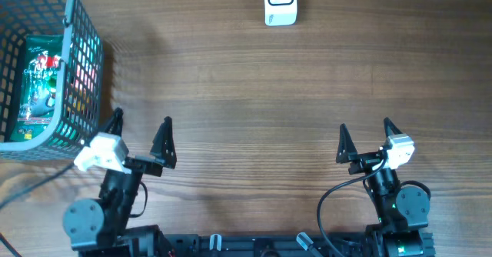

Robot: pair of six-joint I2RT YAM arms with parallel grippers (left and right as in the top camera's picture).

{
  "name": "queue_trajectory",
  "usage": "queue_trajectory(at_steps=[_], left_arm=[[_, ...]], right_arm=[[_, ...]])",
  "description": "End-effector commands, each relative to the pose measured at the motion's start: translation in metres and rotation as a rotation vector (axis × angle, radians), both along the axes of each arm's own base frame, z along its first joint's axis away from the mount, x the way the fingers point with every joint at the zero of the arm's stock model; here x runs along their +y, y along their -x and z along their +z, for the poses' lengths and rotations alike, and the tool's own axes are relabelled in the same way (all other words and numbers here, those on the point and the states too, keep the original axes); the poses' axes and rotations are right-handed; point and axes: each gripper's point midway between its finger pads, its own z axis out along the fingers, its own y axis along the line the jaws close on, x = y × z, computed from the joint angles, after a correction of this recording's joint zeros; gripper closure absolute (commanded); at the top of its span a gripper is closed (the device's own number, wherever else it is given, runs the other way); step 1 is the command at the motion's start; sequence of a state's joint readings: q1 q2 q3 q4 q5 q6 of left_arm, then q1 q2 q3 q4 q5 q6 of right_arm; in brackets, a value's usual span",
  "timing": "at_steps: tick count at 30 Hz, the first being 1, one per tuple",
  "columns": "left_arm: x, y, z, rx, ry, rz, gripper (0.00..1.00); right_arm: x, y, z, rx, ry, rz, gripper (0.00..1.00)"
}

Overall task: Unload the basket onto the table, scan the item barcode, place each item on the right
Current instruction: 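Move the left gripper over the basket toward the red-yellow bottle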

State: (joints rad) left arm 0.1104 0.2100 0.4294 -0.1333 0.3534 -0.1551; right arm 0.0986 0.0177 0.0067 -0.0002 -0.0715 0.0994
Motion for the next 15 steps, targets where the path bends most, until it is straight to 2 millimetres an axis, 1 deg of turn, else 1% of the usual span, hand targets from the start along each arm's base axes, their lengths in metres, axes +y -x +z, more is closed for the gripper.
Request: queue_trajectory(at_steps=[1, 3, 5, 6, 7, 8, 9, 10, 11, 12, 13, 15], left_arm=[[-0.015, -0.002, 0.028, 0.06, 0.041, -0.1, 0.0], [-0.015, -0.006, 0.039, 0.122, 0.052, -0.1, 0.0], [-0.023, -0.006, 0.058, 0.169, 0.057, -0.155, 0.0], [-0.032, -0.004, 0.07, 0.169, 0.054, -0.21, 0.0], [-0.045, 0.0, 0.086, 0.156, 0.042, -0.299, 0.0], [-0.061, 0.009, 0.1, 0.145, 0.036, -0.42, 0.0], [-0.075, 0.018, 0.104, 0.147, 0.034, -0.532, 0.0], [-0.084, 0.027, 0.102, 0.157, 0.036, -0.608, 0.0], [-0.092, 0.036, 0.094, 0.207, 0.059, -0.675, 0.0], [-0.094, 0.041, 0.08, 0.29, 0.1, -0.693, 0.0], [-0.093, 0.041, 0.071, 0.341, 0.125, -0.683, 0.0], [-0.093, 0.04, 0.067, 0.367, 0.137, -0.682, 0.0]], right_arm=[[0.003, 0.001, 0.003, -0.017, 0.013, 0.018, 0.0], [0.003, 0.001, 0.003, -0.017, 0.013, 0.018, 0.0], [0.003, 0.001, 0.003, -0.017, 0.013, 0.018, 0.0], [0.003, 0.001, 0.003, -0.017, 0.013, 0.018, 0.0], [0.003, 0.001, 0.003, -0.017, 0.013, 0.018, 0.0], [0.003, 0.001, 0.003, -0.017, 0.013, 0.018, 0.0], [0.003, 0.001, 0.003, -0.017, 0.013, 0.018, 0.0], [0.003, 0.001, 0.003, -0.017, 0.013, 0.018, 0.0], [0.003, 0.001, 0.003, -0.017, 0.013, 0.018, 0.0], [0.003, 0.001, 0.003, -0.017, 0.013, 0.018, 0.0], [0.003, 0.001, 0.003, -0.017, 0.013, 0.018, 0.0], [0.003, 0.001, 0.003, -0.017, 0.013, 0.018, 0.0]])
